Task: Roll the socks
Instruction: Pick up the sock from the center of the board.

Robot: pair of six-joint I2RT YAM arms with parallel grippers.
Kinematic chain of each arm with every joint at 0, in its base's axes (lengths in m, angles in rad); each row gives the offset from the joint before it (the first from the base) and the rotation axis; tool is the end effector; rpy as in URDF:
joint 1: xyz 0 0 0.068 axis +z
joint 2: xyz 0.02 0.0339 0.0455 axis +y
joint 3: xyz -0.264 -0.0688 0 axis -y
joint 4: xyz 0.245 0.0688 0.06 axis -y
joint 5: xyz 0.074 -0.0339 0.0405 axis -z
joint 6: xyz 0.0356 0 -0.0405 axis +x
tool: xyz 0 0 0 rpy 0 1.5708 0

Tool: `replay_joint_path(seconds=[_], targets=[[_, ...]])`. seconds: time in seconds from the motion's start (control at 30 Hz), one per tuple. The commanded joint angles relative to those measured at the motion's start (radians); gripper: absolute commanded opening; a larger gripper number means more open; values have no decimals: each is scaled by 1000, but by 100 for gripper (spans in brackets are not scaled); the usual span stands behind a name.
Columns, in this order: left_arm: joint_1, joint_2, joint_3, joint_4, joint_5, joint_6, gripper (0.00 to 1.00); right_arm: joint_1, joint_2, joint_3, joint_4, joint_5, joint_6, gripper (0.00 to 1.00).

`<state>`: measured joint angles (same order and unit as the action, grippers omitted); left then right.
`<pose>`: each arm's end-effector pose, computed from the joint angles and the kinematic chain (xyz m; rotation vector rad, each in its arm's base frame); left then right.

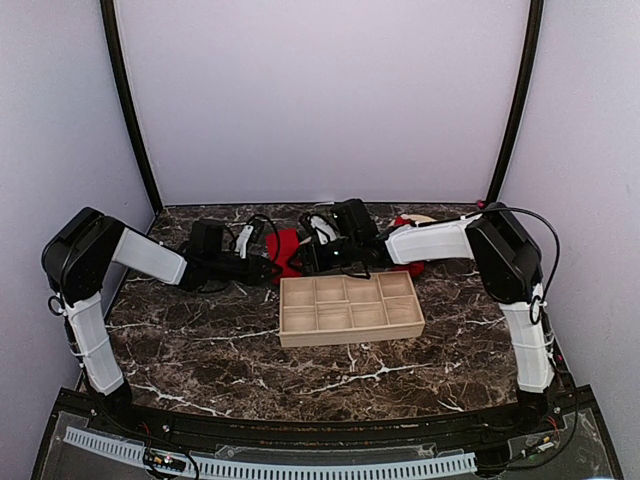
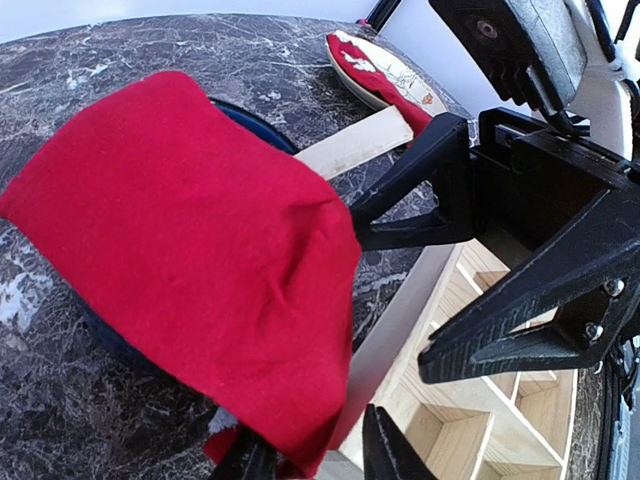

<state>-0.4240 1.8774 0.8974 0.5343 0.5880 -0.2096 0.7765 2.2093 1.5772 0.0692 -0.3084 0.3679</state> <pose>0.3378 -0.1741 0.1505 0.6054 1.9865 -0.9876 0.3503 0.3593 0.1715 -0.6496 2.1785 0.9723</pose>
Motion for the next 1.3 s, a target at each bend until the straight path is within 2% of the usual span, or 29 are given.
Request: replay_joint_path(seconds=[0.0,0.2,0.5,0.67,0.97,1.27], targets=[[3,6,22,-15,31,4,31,4,40,47,36,-41,12,72],[5,15,29,-18,39,4,31,3,62,67,39,-66,15,67],[6,25,37,-22,46,3,31,4,69,60,61,-106,20,47],[5,25,36,-26,44,3,31,2,52,32,82,-111,22,34],[8,11,31,-31,41,-6,35,2,32,3,99,-117,26,0],[7,-69,-15,-31,-23,-13,42,3,-19,-33,133,-132,26,0]])
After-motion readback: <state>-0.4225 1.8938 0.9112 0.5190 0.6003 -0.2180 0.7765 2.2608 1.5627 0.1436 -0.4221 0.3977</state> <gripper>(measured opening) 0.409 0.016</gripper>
